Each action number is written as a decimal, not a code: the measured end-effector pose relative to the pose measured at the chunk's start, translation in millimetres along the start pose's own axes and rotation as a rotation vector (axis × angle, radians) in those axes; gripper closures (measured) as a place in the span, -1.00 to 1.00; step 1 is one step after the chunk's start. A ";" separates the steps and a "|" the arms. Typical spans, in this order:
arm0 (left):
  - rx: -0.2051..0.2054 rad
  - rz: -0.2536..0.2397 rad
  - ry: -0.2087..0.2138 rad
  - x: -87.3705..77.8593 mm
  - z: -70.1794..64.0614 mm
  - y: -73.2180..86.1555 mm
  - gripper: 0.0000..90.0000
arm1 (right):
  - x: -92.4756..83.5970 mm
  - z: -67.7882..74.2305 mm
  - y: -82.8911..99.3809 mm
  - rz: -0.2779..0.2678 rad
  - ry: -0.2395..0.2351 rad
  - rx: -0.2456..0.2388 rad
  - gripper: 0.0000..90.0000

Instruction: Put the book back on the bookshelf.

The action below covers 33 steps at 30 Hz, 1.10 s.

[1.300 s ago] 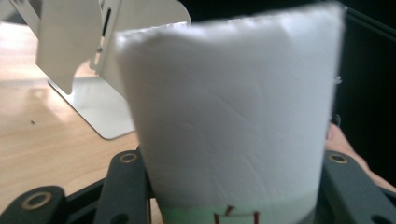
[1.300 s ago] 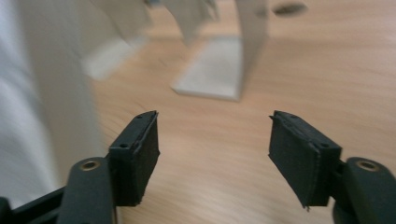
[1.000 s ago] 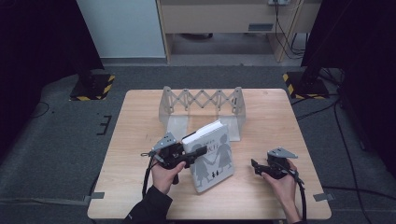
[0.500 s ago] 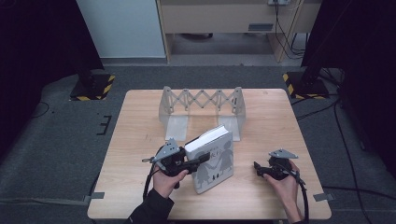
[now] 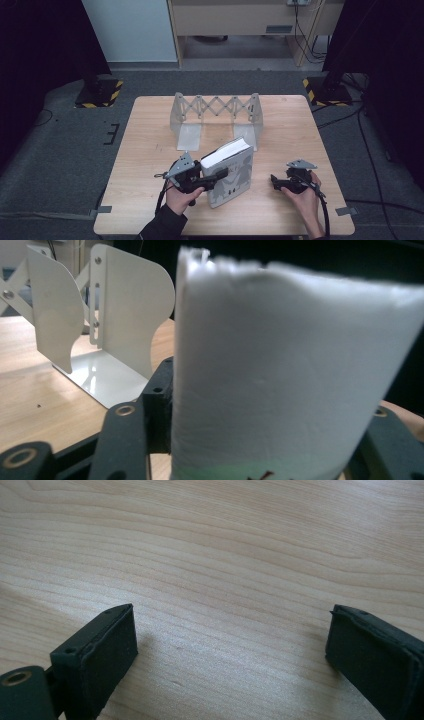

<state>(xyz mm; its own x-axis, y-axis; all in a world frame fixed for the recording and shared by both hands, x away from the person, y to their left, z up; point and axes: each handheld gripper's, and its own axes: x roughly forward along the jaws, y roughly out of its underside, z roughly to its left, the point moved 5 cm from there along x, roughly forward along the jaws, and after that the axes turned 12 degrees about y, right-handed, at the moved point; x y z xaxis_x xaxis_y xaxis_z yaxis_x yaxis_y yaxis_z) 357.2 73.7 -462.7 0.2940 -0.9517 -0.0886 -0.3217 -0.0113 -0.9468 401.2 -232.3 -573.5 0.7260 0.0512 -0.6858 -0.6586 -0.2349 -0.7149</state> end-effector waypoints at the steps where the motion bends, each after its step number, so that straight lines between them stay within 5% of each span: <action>1: -0.006 0.005 0.001 0.7 0.0 1.3 -0.06 | 0.0 0.0 0.0 0.000 0.000 0.000 -0.86; 19: -0.026 0.012 0.031 5.5 -8.8 4.9 -0.16 | 1.4 1.2 0.2 0.013 -0.009 -0.012 -0.97; 30: 0.008 0.051 0.043 8.7 -12.4 6.9 -0.44 | 1.5 1.2 0.2 0.013 -0.009 -0.014 -0.98; 33: 0.050 0.097 0.018 4.9 -11.9 4.2 -0.29 | 1.5 1.2 0.2 0.014 -0.009 -0.014 -0.98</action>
<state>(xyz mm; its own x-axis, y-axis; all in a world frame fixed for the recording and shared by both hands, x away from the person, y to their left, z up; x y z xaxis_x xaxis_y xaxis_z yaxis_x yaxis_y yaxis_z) 346.6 65.4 -463.5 0.2470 -0.9530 -0.1756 -0.3026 0.0963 -0.9482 401.9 -231.1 -574.9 0.7153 0.0565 -0.6966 -0.6655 -0.2494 -0.7035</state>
